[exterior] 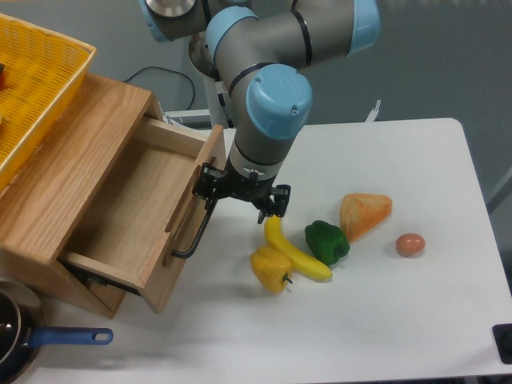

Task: Slide open the top drawer
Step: 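Continue pulling the drawer out to its full extension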

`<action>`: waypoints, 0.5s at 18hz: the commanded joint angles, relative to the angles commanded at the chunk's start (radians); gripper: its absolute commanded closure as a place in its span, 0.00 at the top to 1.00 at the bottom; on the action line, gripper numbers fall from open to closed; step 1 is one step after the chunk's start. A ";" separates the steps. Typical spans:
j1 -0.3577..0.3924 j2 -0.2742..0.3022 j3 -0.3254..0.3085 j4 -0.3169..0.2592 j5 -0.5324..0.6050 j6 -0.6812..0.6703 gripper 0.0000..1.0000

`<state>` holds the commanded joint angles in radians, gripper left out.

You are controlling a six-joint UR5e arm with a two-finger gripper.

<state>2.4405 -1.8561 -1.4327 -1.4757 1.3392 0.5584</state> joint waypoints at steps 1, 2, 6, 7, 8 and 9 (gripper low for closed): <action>0.000 -0.002 0.000 0.000 0.000 0.000 1.00; 0.002 -0.002 0.000 0.000 0.000 0.000 1.00; 0.012 0.000 -0.002 -0.002 0.000 0.002 1.00; 0.012 0.000 0.000 -0.002 0.000 0.008 1.00; 0.012 0.000 0.000 -0.003 0.000 0.020 1.00; 0.014 0.000 0.000 -0.003 0.000 0.032 1.00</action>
<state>2.4544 -1.8561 -1.4327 -1.4788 1.3392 0.5905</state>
